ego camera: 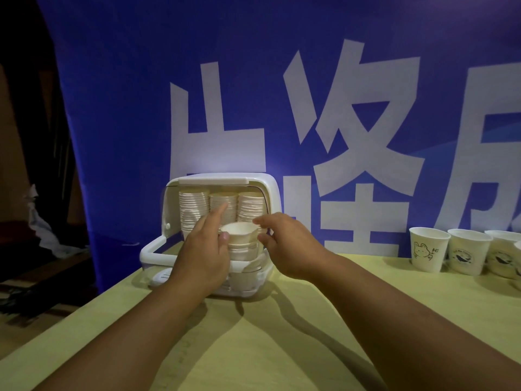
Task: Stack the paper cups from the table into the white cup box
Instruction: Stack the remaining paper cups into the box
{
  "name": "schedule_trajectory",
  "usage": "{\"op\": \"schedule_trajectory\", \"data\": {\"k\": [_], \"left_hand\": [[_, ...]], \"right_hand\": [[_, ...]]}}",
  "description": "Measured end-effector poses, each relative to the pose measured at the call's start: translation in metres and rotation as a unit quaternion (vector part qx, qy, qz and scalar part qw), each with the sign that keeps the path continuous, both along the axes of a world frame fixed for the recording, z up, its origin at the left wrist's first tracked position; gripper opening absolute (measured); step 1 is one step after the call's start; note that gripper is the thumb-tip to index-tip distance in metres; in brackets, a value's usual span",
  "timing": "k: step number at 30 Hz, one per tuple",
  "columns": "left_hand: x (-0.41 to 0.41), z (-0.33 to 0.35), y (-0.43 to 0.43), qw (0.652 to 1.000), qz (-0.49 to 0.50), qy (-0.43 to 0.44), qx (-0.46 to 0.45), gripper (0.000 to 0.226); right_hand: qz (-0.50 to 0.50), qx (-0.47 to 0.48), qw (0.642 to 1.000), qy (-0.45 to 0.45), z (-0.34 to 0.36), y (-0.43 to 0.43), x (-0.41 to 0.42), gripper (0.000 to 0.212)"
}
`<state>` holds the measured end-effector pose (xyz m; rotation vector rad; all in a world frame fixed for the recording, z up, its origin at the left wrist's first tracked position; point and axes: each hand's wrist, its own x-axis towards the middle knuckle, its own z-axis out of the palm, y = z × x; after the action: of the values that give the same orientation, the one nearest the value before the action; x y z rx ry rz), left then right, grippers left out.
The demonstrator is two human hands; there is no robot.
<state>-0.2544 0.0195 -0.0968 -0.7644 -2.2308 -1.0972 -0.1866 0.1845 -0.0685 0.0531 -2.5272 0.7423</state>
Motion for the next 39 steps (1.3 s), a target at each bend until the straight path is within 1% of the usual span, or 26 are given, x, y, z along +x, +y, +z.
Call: {"op": "schedule_trajectory", "data": {"k": [3,5,10,13,15,17,19,21,23,25,27,29,32,34,36,38,39], "left_hand": [[-0.003,0.0,-0.001,1.0,0.024,0.004,-0.016,0.023],[-0.004,-0.001,-0.001,0.999,0.033,0.003,-0.02,0.012],[-0.005,-0.002,0.0,0.999,0.04,0.019,-0.023,0.014],[-0.005,-0.003,-0.001,0.999,0.036,0.017,-0.021,0.013],[-0.002,0.001,-0.002,0.998,0.046,0.036,-0.015,0.011],[0.005,0.007,-0.001,0.995,0.059,0.084,-0.015,0.008],[0.018,0.013,0.003,0.991,0.051,0.121,-0.028,0.007],[0.033,0.017,0.012,0.991,0.022,0.119,-0.051,0.01],[0.044,0.021,0.026,0.993,0.004,0.091,-0.079,0.013],[0.052,0.021,0.045,0.994,-0.004,0.055,-0.098,0.009],[0.062,0.019,0.068,0.996,-0.036,-0.019,-0.073,0.006],[0.074,0.012,0.093,0.991,-0.076,-0.09,-0.06,0.013],[0.092,0.001,0.133,0.984,-0.102,-0.126,-0.072,0.017],[0.104,-0.005,0.159,0.981,-0.108,-0.148,-0.07,0.017],[0.114,-0.011,0.185,0.976,-0.116,-0.174,-0.057,0.018],[0.122,-0.017,0.212,0.966,-0.134,-0.217,-0.031,0.026],[0.124,-0.019,0.226,0.959,-0.145,-0.244,-0.009,0.033]], "right_hand": [[-0.004,0.042,0.999,-0.025,-0.009,0.003,0.0,0.041],[-0.006,0.065,0.998,-0.028,-0.014,0.003,0.0,0.043],[-0.01,0.075,0.997,-0.017,-0.021,0.005,-0.004,0.044],[-0.013,0.056,0.998,-0.018,-0.024,0.005,-0.004,0.046],[-0.02,0.04,0.999,-0.007,-0.022,0.005,-0.001,0.047],[-0.038,0.033,0.999,0.013,-0.017,0.008,0.006,0.041],[-0.066,0.042,0.997,0.022,-0.012,0.015,0.016,0.025],[-0.094,0.053,0.994,0.017,-0.012,0.024,0.029,0.015],[-0.115,0.067,0.991,0.003,-0.015,0.036,0.043,0.012],[-0.137,0.085,0.987,-0.013,-0.016,0.051,0.062,0.008],[-0.159,0.093,0.983,-0.018,-0.017,0.07,0.082,0.007],[-0.189,0.093,0.977,-0.022,-0.02,0.091,0.1,0.007],[-0.231,0.087,0.969,-0.028,-0.027,0.124,0.123,0.006],[-0.254,0.07,0.964,-0.031,-0.033,0.145,0.136,0.006],[-0.284,0.044,0.958,-0.014,-0.041,0.165,0.146,0.007],[-0.311,0.007,0.95,0.008,-0.049,0.185,0.151,0.007],[-0.321,-0.022,0.947,0.016,-0.053,0.194,0.153,0.011]]}}
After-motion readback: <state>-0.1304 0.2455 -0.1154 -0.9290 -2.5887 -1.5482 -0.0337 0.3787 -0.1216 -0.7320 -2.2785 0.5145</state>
